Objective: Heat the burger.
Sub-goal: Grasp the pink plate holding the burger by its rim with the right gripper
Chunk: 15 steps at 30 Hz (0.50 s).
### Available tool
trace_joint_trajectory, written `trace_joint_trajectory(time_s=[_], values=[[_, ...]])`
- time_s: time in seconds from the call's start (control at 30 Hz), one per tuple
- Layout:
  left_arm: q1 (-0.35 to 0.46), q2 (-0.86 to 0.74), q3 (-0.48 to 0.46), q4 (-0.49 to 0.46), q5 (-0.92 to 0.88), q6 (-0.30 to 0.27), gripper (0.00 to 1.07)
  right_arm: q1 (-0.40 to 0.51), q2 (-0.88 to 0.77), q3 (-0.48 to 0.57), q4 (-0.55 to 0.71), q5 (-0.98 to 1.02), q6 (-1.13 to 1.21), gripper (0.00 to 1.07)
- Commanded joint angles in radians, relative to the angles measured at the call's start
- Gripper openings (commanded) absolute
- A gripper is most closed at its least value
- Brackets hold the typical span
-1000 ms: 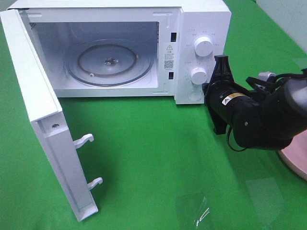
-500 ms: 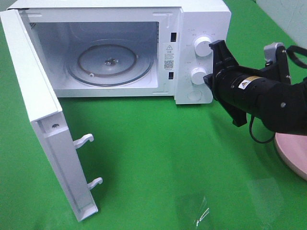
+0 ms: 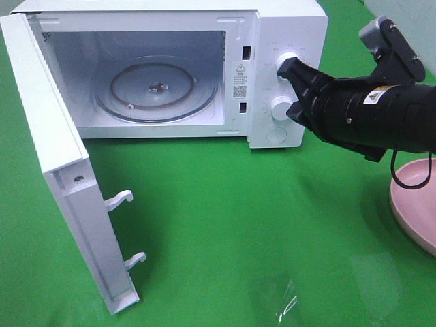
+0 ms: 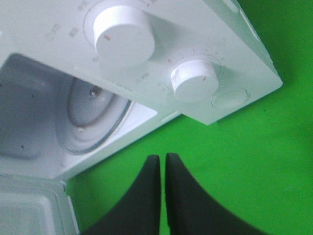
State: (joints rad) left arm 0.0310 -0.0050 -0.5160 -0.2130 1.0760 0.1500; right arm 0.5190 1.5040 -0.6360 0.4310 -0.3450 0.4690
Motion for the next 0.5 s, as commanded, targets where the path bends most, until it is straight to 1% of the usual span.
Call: trace_joint_trajectory(time_s=[0.03, 0.2, 0.23, 0.27, 0.3, 0.33, 0.37, 0.4, 0.43, 0.47, 0.5], values=[[-0.005, -0.022, 0.0, 0.0, -0.001, 0.003, 0.98, -0.006, -0.039, 0.0, -0.011, 0.137, -0.148, 0.04], [-0.005, -0.022, 0.0, 0.0, -0.001, 0.003, 0.98, -0.007, -0.049, 0.0, -0.011, 0.23, -0.227, 0.04], [-0.005, -0.022, 0.0, 0.0, -0.001, 0.003, 0.98, -0.009, -0.049, -0.007, -0.017, 0.273, -0.253, 0.05], [-0.005, -0.022, 0.0, 0.0, -0.001, 0.003, 0.98, -0.009, -0.049, -0.007, -0.017, 0.273, -0.253, 0.05], [-0.005, -0.022, 0.0, 0.0, -0.001, 0.003, 0.98, -0.023, -0.049, -0.023, -0.033, 0.331, -0.277, 0.05], [-0.005, -0.022, 0.0, 0.0, -0.001, 0.003, 0.98, -0.023, -0.049, -0.023, -0.033, 0.331, -0.277, 0.05], [-0.005, -0.022, 0.0, 0.0, -0.001, 0.003, 0.98, -0.034, -0.049, -0.035, -0.054, 0.366, -0.285, 0.05], [-0.005, -0.022, 0.0, 0.0, -0.001, 0.003, 0.98, -0.062, -0.049, -0.064, -0.106, 0.447, -0.286, 0.05], [-0.005, -0.022, 0.0, 0.0, -0.001, 0.003, 0.98, -0.062, -0.049, -0.064, -0.106, 0.447, -0.286, 0.05], [-0.005, -0.022, 0.0, 0.0, -0.001, 0.003, 0.98, -0.085, -0.049, -0.099, -0.177, 0.52, -0.286, 0.05], [-0.005, -0.022, 0.0, 0.0, -0.001, 0.003, 0.98, -0.085, -0.049, -0.099, -0.177, 0.52, -0.286, 0.05]])
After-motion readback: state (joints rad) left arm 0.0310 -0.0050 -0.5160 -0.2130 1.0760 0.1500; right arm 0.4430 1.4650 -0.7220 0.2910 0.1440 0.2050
